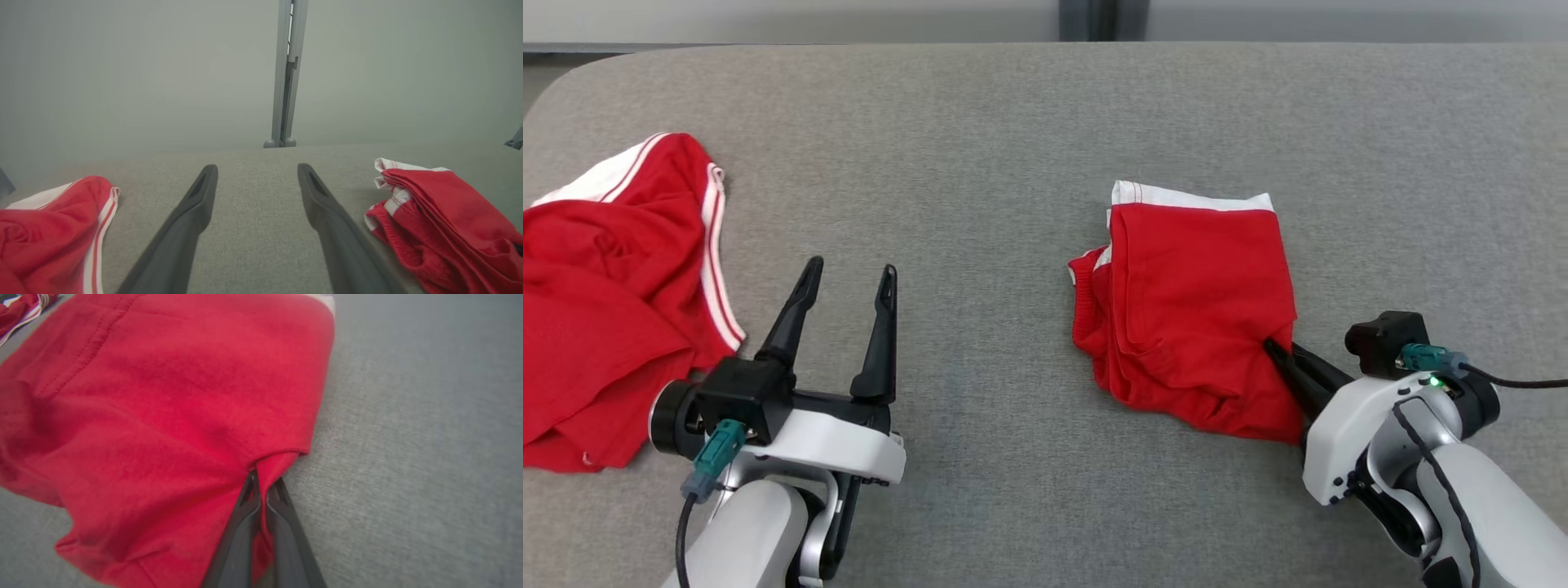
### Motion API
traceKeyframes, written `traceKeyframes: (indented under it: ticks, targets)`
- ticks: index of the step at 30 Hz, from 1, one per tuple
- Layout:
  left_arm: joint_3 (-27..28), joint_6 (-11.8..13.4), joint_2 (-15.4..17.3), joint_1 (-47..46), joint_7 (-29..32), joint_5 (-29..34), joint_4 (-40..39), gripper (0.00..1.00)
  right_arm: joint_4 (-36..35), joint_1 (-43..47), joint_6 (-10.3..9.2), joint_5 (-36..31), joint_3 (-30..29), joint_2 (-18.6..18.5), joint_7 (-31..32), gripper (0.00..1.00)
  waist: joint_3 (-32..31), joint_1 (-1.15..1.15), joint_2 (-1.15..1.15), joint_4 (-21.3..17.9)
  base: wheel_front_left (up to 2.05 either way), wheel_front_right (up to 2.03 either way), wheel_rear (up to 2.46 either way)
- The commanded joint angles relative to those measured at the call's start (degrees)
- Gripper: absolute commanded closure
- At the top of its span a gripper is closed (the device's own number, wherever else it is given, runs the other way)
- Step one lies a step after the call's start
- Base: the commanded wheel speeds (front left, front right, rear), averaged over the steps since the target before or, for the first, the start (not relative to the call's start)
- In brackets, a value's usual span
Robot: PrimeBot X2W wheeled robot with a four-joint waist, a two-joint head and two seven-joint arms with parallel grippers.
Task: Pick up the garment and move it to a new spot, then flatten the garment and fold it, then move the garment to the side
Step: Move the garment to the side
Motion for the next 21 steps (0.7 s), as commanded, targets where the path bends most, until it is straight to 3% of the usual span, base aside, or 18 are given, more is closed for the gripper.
traceKeyframes:
  ticks: [1,15,21]
  targets:
    - [0.1,-0.2,0.3,-1.4,0.0,0.4,-0.5,0.00,-0.6,1.1,-0.04,-0.8,-0.1,-1.6,0.6,1.00,0.7,0.00,0.00,-2.3,0.00,0.00,0.00]
    - [-0.5,0.2,5.5,-3.7,4.7,2.9,-6.3,0.00,-4.2,-1.1,-0.04,-4.7,1.8,-9.1,-0.3,1.00,5.1,0.00,0.00,-20.2,0.00,0.00,0.00]
    - [-1.6,-0.7,6.8,-5.4,7.1,4.0,-9.0,0.00,0.6,-6.4,-0.03,-6.3,-0.5,-12.8,-5.1,1.00,7.0,0.00,0.00,-23.9,0.00,0.00,0.00]
